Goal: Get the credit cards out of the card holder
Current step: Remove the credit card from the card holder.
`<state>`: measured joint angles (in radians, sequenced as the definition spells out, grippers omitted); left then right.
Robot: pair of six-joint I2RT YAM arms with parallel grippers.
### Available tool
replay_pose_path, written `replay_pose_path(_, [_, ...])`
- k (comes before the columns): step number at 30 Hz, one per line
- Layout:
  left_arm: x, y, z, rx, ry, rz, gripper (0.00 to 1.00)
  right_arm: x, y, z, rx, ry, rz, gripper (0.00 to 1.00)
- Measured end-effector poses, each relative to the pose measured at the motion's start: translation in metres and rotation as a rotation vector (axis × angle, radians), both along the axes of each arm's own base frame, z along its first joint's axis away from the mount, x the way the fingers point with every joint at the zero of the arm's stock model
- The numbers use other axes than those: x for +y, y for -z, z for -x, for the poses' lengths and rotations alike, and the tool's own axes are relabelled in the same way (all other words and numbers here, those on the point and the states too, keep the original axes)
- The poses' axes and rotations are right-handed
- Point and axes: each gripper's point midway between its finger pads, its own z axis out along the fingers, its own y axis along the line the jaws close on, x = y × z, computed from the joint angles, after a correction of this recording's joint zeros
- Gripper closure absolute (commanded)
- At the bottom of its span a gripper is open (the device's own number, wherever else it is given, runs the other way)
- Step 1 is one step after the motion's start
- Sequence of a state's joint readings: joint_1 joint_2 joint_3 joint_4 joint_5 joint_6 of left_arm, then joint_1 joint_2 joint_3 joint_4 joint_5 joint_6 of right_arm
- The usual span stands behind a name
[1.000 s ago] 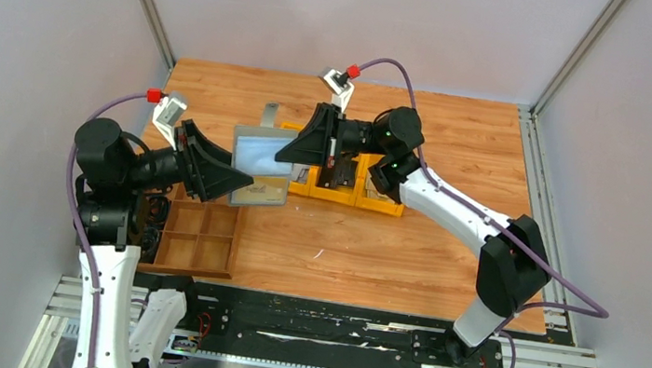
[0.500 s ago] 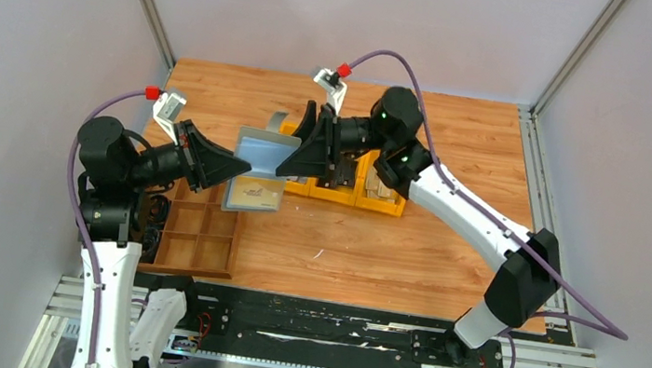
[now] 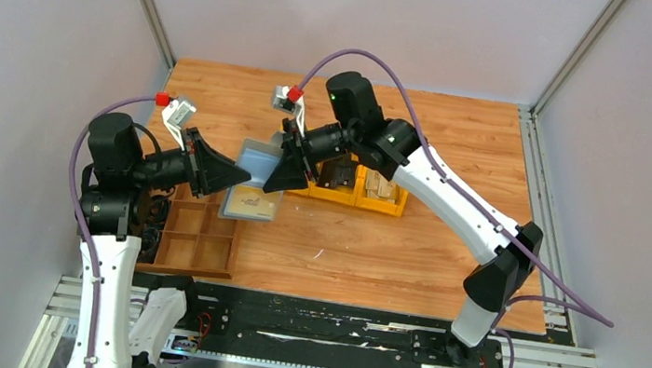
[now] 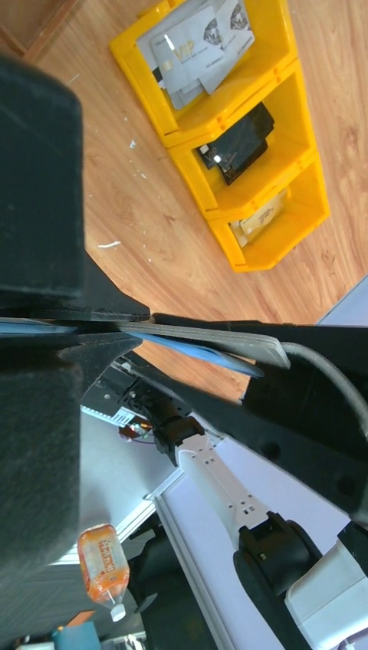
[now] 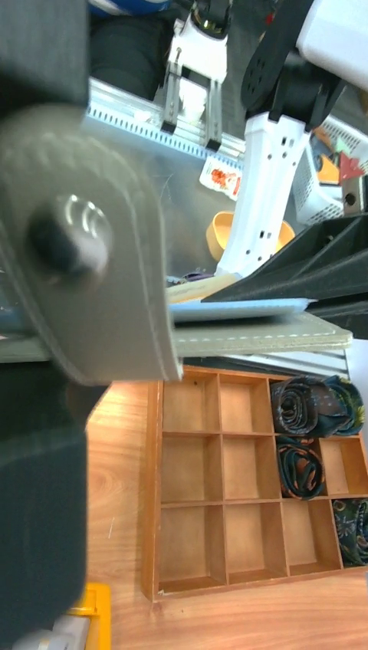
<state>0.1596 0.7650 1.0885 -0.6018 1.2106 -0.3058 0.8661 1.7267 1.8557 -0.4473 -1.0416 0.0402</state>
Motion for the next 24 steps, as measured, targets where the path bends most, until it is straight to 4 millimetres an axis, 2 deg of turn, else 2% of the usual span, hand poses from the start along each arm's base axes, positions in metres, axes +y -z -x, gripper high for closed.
replay_pose_path(1, [0.000,0.001,0.000,0.003,0.001,-0.001,0.88,0.002,0.005,0.001,-0.007,0.003,0.014,0.78])
replay_pose_path(5, [-0.001,0.001,0.003,0.008,0.010,0.000,0.14,0.006,0.010,-0.001,-0.023,0.029,0.032,0.95])
replay_pose_path(6, [-0.002,0.000,0.005,0.016,0.014,0.007,0.05,0.008,0.007,-0.002,-0.018,0.038,0.025,0.98])
replay_pose_path(7, [-0.001,0.000,0.005,0.007,0.014,0.003,0.01,0.009,0.006,-0.003,-0.016,0.044,0.015,1.00])
replay_pose_path(12, [-0.003,-0.002,0.010,0.007,0.017,0.007,0.00,0.002,-0.006,-0.009,0.084,0.107,-0.110,1.00])
replay_pose_path(16, [-0.003,-0.003,0.012,0.018,0.022,0.017,0.01,-0.011,-0.027,-0.032,0.172,0.170,-0.271,1.00])
replay_pose_path(19, [-0.005,-0.005,0.013,0.031,0.028,0.038,0.06,-0.022,-0.046,-0.044,0.228,0.194,-0.384,1.00])
replay_pose_path(21, [-0.006,-0.008,0.012,0.042,0.029,0.067,0.12,-0.026,-0.059,-0.042,0.249,0.188,-0.454,1.00])
replay_pose_path(24, [-0.007,-0.011,0.007,0.061,0.020,0.115,0.19,-0.031,-0.064,-0.038,0.269,0.192,-0.506,1.00])
